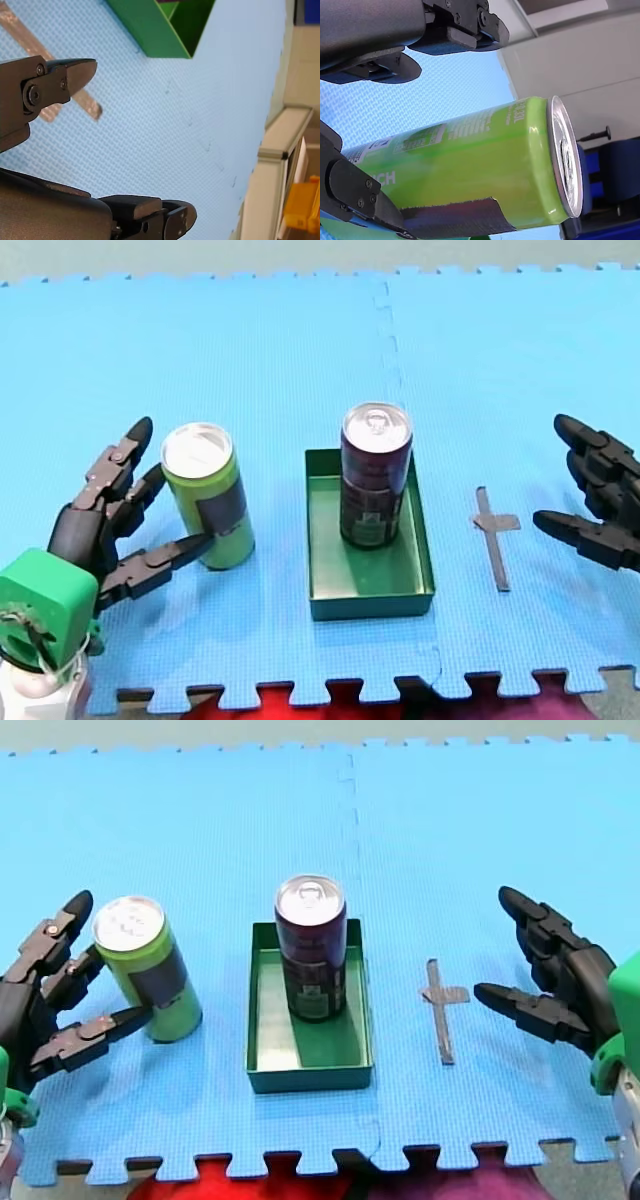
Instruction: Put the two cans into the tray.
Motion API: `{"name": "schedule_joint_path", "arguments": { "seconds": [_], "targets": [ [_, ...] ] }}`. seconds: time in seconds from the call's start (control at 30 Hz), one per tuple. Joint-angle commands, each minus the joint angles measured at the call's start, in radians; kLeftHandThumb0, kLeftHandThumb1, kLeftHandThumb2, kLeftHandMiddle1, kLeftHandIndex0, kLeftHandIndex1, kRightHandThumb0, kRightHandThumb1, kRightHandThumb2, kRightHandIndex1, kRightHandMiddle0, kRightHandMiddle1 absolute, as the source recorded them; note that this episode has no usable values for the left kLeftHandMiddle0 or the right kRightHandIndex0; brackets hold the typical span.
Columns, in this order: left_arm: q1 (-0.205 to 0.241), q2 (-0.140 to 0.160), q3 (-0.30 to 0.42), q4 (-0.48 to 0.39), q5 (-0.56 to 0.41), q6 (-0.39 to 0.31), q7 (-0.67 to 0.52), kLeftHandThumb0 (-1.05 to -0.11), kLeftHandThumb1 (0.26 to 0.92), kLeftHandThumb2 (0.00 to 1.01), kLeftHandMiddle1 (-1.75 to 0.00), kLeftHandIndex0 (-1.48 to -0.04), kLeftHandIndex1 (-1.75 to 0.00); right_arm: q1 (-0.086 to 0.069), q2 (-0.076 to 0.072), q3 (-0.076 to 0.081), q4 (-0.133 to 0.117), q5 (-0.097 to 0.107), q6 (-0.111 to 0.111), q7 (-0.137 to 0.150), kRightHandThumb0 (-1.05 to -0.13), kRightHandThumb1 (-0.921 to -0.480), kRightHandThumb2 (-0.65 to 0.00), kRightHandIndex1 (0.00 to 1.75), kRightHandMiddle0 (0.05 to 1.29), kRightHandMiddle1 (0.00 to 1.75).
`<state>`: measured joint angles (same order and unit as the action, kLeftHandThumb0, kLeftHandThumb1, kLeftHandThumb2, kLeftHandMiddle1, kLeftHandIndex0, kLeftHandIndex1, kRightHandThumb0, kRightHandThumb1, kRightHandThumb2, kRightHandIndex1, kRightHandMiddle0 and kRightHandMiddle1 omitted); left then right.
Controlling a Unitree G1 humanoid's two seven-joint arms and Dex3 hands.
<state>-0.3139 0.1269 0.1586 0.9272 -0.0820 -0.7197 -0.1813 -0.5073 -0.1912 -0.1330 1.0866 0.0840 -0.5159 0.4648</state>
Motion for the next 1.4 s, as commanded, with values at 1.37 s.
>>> {"name": "schedule_joint_path", "arguments": {
  "seconds": [1.37],
  "targets": [
    [0.003,0.047,-0.025,-0.083,-0.058,0.147,-0.222,-1.048,0.772,0.01,0.00,-0.19,0.00,-0.010,0.006,-0.011,0.016,0.019,0.029,0.009,-1.048,-0.921,-0.048,0.00,0.23,0.00]
  ]
}}
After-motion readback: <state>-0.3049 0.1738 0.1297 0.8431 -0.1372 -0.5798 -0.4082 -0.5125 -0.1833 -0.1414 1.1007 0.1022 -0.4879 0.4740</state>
